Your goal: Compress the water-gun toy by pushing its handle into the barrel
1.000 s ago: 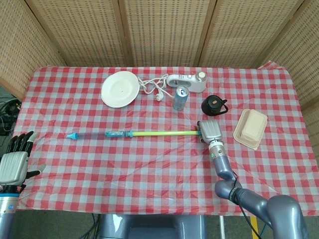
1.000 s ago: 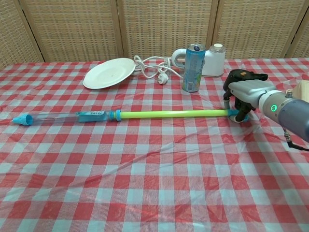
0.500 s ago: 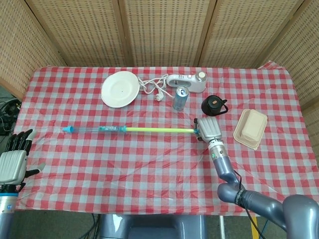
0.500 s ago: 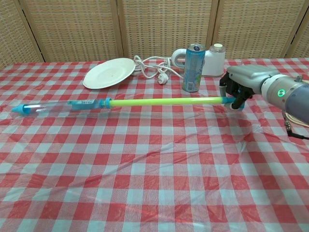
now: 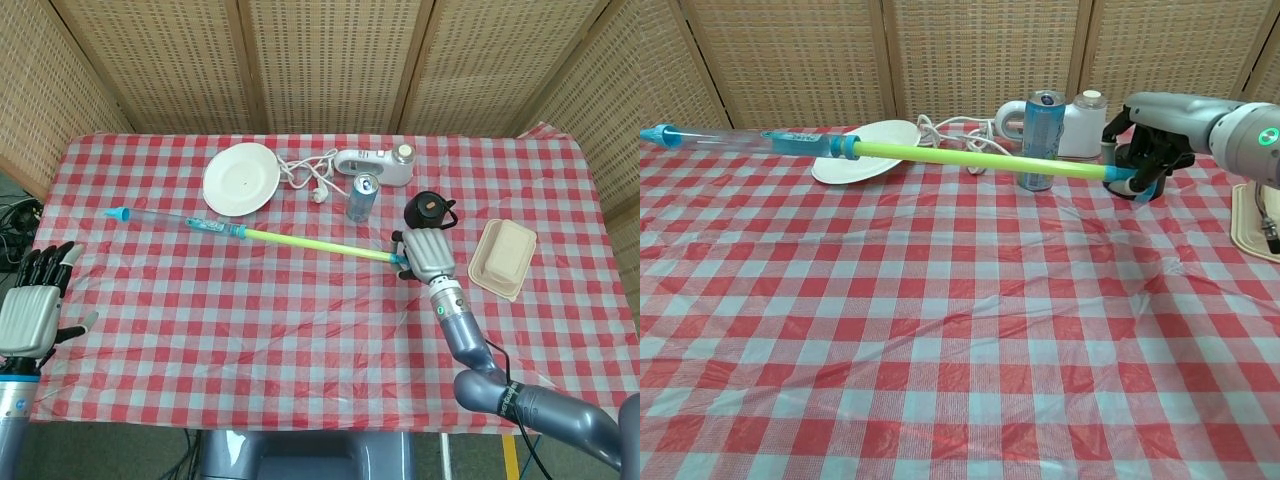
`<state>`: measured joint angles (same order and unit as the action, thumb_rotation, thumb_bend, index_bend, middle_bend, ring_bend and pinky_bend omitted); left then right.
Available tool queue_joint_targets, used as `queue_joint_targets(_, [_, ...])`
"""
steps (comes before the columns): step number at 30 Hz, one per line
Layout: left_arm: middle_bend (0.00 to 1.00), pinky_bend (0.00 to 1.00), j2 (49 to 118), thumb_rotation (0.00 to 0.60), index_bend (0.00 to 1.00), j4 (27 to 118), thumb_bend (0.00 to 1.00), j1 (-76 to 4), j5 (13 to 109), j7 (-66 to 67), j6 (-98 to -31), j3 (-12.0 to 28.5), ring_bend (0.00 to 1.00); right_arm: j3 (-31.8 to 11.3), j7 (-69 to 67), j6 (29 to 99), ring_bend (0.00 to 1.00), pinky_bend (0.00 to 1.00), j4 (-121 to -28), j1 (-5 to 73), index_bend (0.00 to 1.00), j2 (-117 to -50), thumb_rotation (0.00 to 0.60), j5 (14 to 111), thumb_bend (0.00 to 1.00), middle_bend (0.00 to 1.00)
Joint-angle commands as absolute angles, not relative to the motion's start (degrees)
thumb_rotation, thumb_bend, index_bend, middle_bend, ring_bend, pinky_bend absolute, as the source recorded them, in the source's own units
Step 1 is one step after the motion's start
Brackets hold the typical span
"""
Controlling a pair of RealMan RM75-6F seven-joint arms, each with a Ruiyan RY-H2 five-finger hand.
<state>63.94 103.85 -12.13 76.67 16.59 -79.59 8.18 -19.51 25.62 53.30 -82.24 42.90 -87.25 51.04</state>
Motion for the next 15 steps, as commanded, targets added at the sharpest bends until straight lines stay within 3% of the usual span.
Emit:
queue_joint_targets(1, [0.00, 0.00, 63.5, 0.600, 0.00, 105.1, 0.22, -13.4, 75.1, 18.7, -78.8, 9.4, 0.00, -19.3, 25.3, 53.2, 1.00, 0.66, -82.9, 43.1, 0.81, -86.4, 0.600, 50.9, 0.54, 1.00])
queue_joint_targets(9, [0.01, 0.00, 61.7, 0.600, 0.01, 106.8, 0.23, -19.0, 67.1, 24.9, -73.8, 14.2, 0.01, -18.6, 24.4, 52.4, 1.00, 0.66, -84.5, 43.7, 0.81, -84.3, 0.600, 49.8, 0.54, 1.00])
queue_joint_targets(12, [0.19, 0.05, 60.7, 0.600, 0.10, 106.8, 0.24, -21.4, 64.0, 25.5, -71.3, 15.9, 0.18, -18.3, 23.9, 52.3, 1.00, 0.66, -84.6, 43.9, 0.81, -83.9, 0.600, 49.6, 0.54, 1.00])
queue_joint_targets(15, [0.37, 0.26, 60.4, 0.600, 0.17, 105.2, 0.24, -23.6, 61.3, 26.1, -69.4, 17.4, 0.37, -18.1, 23.1, 52.2, 1.00, 0.66, -84.6, 44.0, 0.81, -83.6, 0.600, 49.7, 0.54, 1.00])
